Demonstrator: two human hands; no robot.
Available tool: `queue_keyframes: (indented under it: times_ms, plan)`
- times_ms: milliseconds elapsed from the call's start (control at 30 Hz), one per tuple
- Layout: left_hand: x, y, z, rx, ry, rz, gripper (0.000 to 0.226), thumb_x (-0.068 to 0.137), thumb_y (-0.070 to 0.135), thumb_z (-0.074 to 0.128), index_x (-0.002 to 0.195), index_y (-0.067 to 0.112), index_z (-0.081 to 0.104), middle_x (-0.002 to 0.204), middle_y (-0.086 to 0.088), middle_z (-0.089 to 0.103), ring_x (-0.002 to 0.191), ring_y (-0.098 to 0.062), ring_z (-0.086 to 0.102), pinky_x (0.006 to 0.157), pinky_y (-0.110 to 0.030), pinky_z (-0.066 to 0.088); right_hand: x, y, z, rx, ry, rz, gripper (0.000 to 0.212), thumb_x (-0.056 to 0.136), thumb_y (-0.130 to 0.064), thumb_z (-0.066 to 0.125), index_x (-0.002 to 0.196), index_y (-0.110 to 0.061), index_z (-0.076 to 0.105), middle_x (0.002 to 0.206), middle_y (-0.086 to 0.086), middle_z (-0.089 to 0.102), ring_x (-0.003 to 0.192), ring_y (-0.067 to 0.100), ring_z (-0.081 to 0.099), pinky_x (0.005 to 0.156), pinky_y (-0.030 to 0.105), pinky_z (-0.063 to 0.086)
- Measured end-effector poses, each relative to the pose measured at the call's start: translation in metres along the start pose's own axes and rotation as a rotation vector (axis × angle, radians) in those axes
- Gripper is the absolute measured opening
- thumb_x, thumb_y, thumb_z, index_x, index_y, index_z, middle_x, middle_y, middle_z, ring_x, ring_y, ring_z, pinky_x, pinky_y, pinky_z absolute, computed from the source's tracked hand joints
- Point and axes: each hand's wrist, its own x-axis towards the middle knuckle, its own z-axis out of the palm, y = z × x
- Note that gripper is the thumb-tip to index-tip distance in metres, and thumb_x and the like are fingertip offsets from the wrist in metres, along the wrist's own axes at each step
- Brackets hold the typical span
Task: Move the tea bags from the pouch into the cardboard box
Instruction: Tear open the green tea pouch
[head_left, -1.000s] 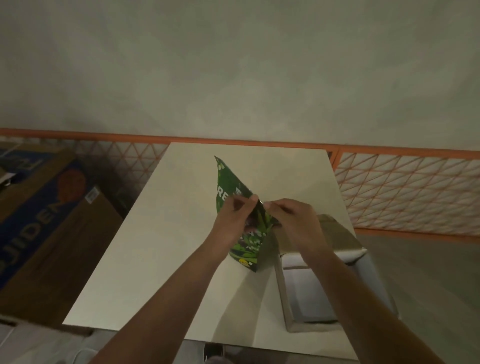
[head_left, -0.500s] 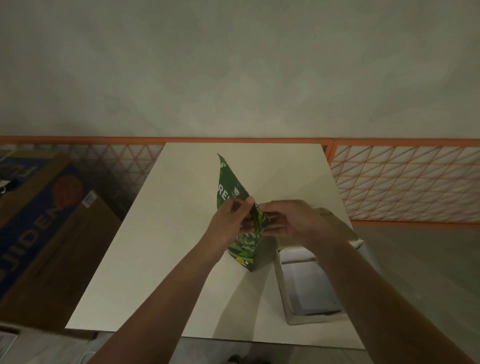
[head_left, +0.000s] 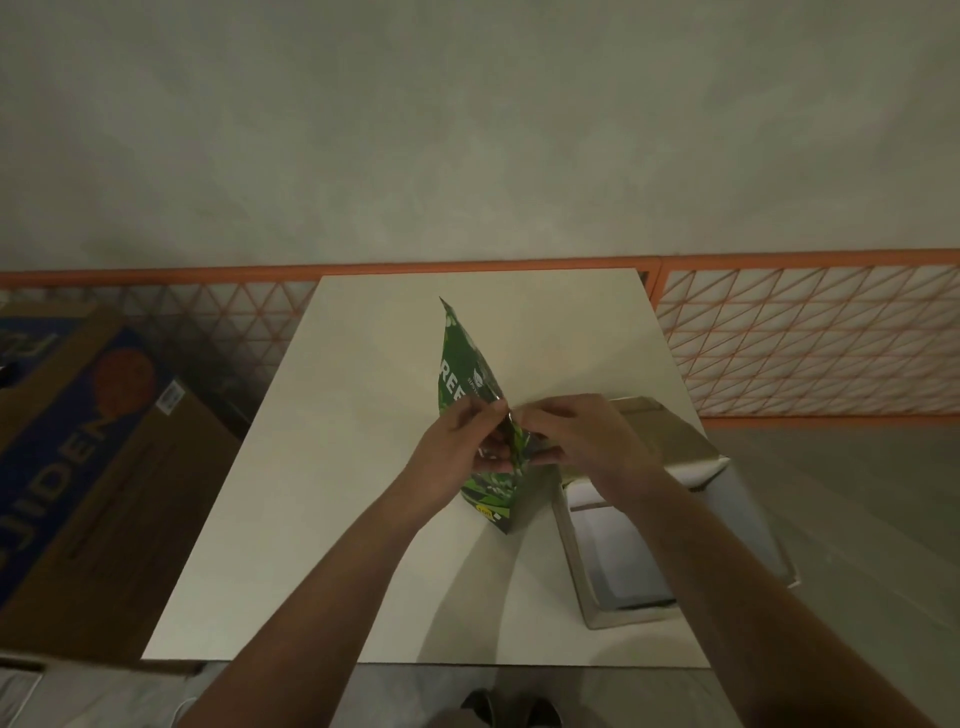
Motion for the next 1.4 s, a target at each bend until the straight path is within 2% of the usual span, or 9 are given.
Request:
queue_keyframes:
  times_ms: [133,400,567,767,967,1133,1267,1333,1400]
  plan:
    - [-0.001,-0.001,-0.003,0.035,-0.014,0.023,0.021,0.106,0.011,0.048,0.087,0.007,0.058,0.077,-0.009,0.06,0.062,-0.01,0.065,0.066,-0.03,0.062,-0.005,0.005,0.01,-0.021,0.069,-0.061,0.014,0.09,-0.009,0.064,0.097,-0.001,0.074,0.081,0.008,0.075,0.07,0.015,0.072,0.064,0.026,0.059]
    - [-0.007,-0.01,-0.002,0.029,-0.032,0.112,0.025,0.107,0.01,0.046,0.082,0.007,0.047,0.083,-0.014,0.059,0.066,-0.01,0.061,0.073,-0.032,0.061,-0.013,0.018,0.023,-0.065,0.226,-0.085,0.015,0.089,-0.014,0.066,0.096,-0.005,0.076,0.081,0.005,0.075,0.073,0.016,0.072,0.07,0.03,0.061]
    - [-0.007,-0.013,-0.003,0.075,-0.051,0.128,0.024,0.107,0.01,0.045,0.084,0.006,0.051,0.086,-0.015,0.059,0.067,-0.008,0.062,0.075,-0.031,0.062,-0.019,0.015,0.015,-0.145,0.15,-0.138,0.016,0.087,-0.011,0.068,0.1,-0.01,0.077,0.081,0.001,0.076,0.077,0.017,0.074,0.069,0.032,0.061]
    - [-0.011,-0.015,-0.003,0.07,-0.094,0.118,0.023,0.107,0.007,0.041,0.085,0.007,0.047,0.101,-0.021,0.058,0.083,-0.016,0.063,0.078,-0.031,0.063,-0.022,0.017,0.013,-0.018,0.123,-0.07,0.013,0.086,-0.004,0.066,0.094,-0.006,0.077,0.079,0.007,0.076,0.075,0.021,0.074,0.069,0.031,0.061]
    - [-0.013,-0.016,0.0,0.016,-0.115,0.101,0.013,0.108,0.006,0.039,0.101,0.003,0.05,0.11,-0.021,0.058,0.082,-0.006,0.068,0.075,-0.028,0.062,-0.02,0.025,0.012,0.103,0.111,0.063,0.015,0.087,-0.011,0.064,0.094,-0.003,0.076,0.082,0.009,0.074,0.079,0.022,0.071,0.073,0.031,0.057]
    - [-0.01,-0.011,0.004,0.1,0.067,0.087,0.018,0.106,0.009,0.04,0.091,0.007,0.049,0.093,-0.023,0.059,0.074,-0.019,0.064,0.065,-0.04,0.064,-0.021,0.017,0.017,-0.052,0.137,-0.038,0.014,0.088,-0.011,0.065,0.094,-0.009,0.077,0.085,0.006,0.075,0.08,0.016,0.07,0.078,0.03,0.057]
    - [-0.002,-0.002,0.005,0.299,0.198,0.152,0.026,0.109,0.027,0.04,0.086,0.017,0.048,0.089,-0.029,0.06,0.081,-0.045,0.064,0.073,-0.061,0.058,-0.021,0.013,0.018,-0.129,0.109,-0.082,0.016,0.087,-0.008,0.063,0.09,-0.014,0.077,0.079,-0.002,0.074,0.071,0.005,0.067,0.073,0.022,0.055]
    - [0.002,0.002,0.005,0.331,0.196,0.155,0.029,0.11,0.031,0.039,0.085,0.022,0.049,0.081,-0.016,0.059,0.079,-0.038,0.063,0.076,-0.06,0.058,-0.018,0.013,0.019,-0.138,0.119,-0.114,0.016,0.087,-0.01,0.064,0.09,-0.019,0.076,0.081,-0.004,0.074,0.074,0.007,0.068,0.075,0.023,0.056]
    - [0.003,0.006,0.005,0.325,0.158,0.148,0.028,0.111,0.026,0.038,0.088,0.016,0.05,0.08,-0.007,0.056,0.074,-0.027,0.06,0.072,-0.049,0.06,-0.014,0.013,0.023,-0.159,0.154,-0.166,0.013,0.089,-0.019,0.066,0.094,-0.027,0.074,0.084,-0.008,0.074,0.077,0.004,0.068,0.074,0.019,0.056]
